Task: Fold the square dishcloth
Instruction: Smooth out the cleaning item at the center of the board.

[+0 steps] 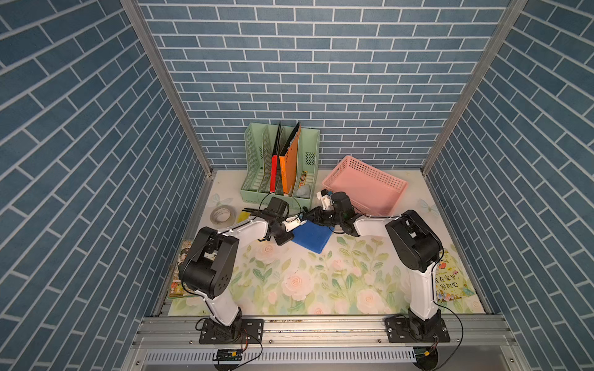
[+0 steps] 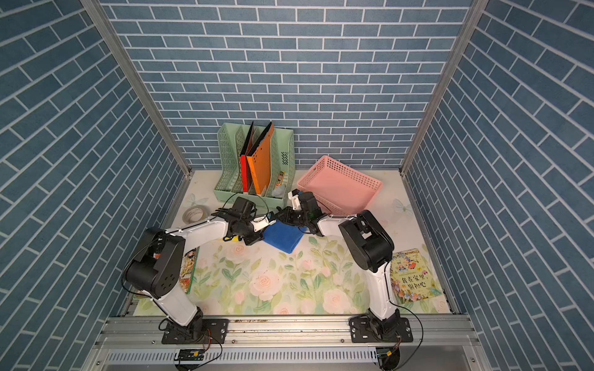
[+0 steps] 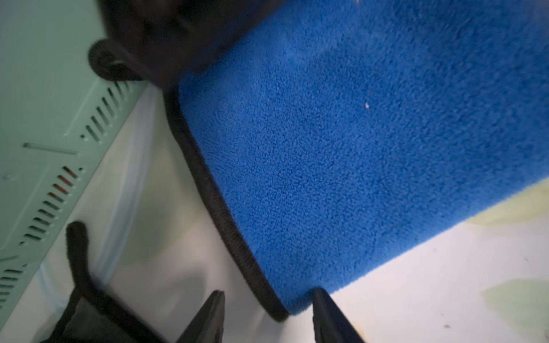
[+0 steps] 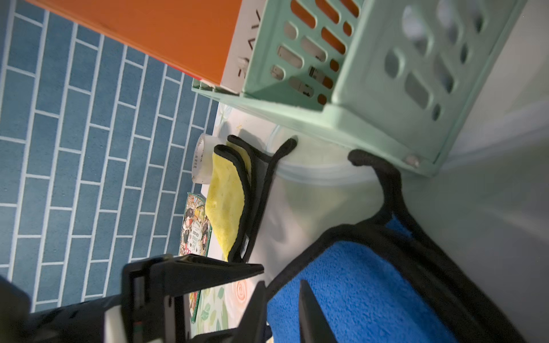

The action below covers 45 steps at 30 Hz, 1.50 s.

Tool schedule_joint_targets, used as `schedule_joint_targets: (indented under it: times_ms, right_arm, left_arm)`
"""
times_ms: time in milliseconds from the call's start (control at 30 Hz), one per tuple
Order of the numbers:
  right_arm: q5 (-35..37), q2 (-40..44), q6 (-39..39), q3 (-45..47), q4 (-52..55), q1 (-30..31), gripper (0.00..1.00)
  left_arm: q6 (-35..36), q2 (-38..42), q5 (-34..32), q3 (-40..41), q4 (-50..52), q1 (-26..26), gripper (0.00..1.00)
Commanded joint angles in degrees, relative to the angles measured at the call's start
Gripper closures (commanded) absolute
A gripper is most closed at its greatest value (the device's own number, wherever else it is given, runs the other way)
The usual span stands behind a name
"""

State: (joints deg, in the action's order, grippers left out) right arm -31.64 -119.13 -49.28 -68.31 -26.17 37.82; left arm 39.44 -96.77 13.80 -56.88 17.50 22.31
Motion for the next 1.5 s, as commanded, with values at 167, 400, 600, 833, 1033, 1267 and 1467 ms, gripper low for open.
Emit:
schedule_joint_targets:
  times_ms: [167,400,600,833,1033,1267,1467]
  right_arm:
    - [0.08,-7.12,0.22,1.53,0.37,-1.52,0.78]
    - [-0.92,6.06,3.73,-0.25,4.34,-1.45,0.73]
    - [0.2,17.22,1.59,10.72,2.64,0.21,0.73]
    - [1.99,19.63,-2.54,21.89,-4.87,3.43,0.74]
    - [2.11,13.46,-3.47,22.66,-7.52,4.29,0.75]
    - [1.33,8.35,-2.76,23.48,-7.74,3.4,0.77]
    - [2.89,17.99,1.14,17.79,2.06,4.71,0.75]
  left_arm:
    - [0.58,4.97,4.78,-5.43,8.18,-2.09,0.47]
    - [-3.44,-0.74,3.38,-7.08,3.78,-0.98,0.49]
    - [-6.47,-8.46,3.68,-11.22,3.07,-0.95,0.51]
    - [-7.2,-11.22,3.18,-11.63,3.46,-0.77,0.52]
    - [-9.49,-9.21,6.8,-13.12,4.68,-3.1,0.51]
    - [-8.53,-3.15,10.59,-14.2,9.31,-9.13,0.47]
    - [-8.13,0.97,15.02,-18.24,17.57,-17.06,0.33]
